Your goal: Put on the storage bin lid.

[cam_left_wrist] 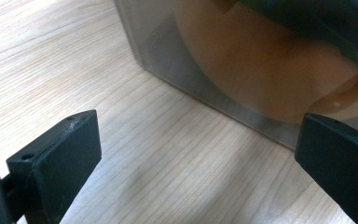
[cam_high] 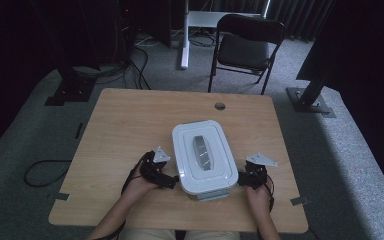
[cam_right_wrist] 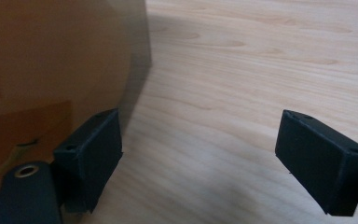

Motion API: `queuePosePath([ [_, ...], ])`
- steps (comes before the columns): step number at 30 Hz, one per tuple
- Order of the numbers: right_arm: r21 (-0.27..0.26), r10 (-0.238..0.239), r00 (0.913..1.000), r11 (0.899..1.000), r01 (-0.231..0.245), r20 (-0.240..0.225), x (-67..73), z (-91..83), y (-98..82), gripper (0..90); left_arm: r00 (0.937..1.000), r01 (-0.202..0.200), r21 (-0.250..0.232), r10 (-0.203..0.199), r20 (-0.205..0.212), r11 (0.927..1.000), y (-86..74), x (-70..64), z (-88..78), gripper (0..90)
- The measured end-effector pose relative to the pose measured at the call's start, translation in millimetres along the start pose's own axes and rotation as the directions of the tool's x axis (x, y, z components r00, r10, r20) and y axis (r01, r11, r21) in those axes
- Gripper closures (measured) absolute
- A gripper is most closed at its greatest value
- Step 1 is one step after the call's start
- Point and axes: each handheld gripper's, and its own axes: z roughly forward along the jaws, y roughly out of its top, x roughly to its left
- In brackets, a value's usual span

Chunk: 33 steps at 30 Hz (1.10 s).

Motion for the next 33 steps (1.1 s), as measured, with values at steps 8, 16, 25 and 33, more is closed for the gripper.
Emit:
queuePosePath([
  [8, 0.004, -0.003, 0.9998, 1.0, 0.003, -0.022, 16.5, -2.0, -2.7, 14.5, 0.9999, 0.002, 0.007, -0.002, -0.015, 1.0, -2.9, 9.2, -5.7, 1.2],
  [16, 0.001, -0.026, 0.9996, 1.0, 0.026, 0.011, 32.6, -6.0, -6.7, 16.5, 0.9995, -0.002, 0.008, 0.002, -0.031, 1.0, -2.9, 15.6, -10.3, 1.2],
  [25, 0.011, -0.043, 0.9989, 0.999, 0.043, 0.016, 32.8, -3.8, -4.7, 12.9, 0.9997, 0.011, -0.017, -0.011, -0.023, 0.9998, -4.1, 19.1, -13.8, 1.1],
  [33, 0.001, -0.057, 0.9972, 0.998, 0.057, 0.048, 28.2, -0.5, 1.9, 12.0, 0.999, 0.026, -0.049, -0.028, -0.035, 0.9985, -4.1, 23.7, -18.7, 1.2],
])
